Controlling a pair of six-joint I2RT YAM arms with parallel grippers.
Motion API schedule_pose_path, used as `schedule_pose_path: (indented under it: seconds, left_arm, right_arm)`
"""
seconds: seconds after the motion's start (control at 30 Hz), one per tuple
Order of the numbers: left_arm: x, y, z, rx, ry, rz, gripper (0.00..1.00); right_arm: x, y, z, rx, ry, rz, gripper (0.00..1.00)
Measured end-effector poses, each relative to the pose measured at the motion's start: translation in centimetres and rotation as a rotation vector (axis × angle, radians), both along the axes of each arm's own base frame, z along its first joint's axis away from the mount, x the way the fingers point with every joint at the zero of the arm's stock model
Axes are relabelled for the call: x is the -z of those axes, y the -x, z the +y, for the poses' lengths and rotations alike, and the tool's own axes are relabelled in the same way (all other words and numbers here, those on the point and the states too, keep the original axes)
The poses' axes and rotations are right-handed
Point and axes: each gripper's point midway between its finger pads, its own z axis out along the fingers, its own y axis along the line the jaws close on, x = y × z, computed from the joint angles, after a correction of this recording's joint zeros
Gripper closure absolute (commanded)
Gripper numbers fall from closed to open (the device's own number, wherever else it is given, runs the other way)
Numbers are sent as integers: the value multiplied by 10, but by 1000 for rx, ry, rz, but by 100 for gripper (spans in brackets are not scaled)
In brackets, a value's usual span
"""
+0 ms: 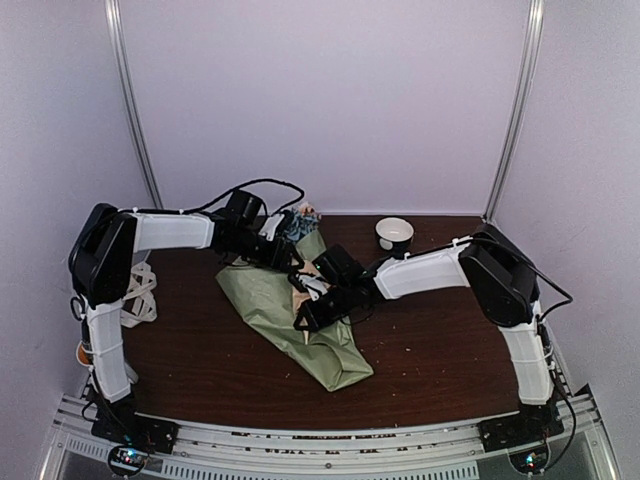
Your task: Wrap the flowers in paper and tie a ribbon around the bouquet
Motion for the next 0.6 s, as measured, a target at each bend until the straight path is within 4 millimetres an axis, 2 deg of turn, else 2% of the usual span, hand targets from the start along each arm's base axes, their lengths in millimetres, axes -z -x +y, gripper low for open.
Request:
schedule_pose_path:
  seconds: [0.13,0.23,0.27,0.5,0.6]
  left_arm:
    - [-1,0,-3,6,6,-2,67]
    - [-4,0,-6,15,19,-6,94]
    - [-5,0,-7,17,22,-6,100]
    - [-5,0,-7,28,17,-15,100]
    - [-3,-1,-4,19,8,-22,100]
  right_arm:
    - [1,0,0,-5,5,-10,90]
    - [1,1,0,-8,9,-15,89]
    - [1,1,0,-7,10,-17,89]
    - [1,1,0,-18,16,-33,86]
    - [1,1,0,-21,16,-35,80]
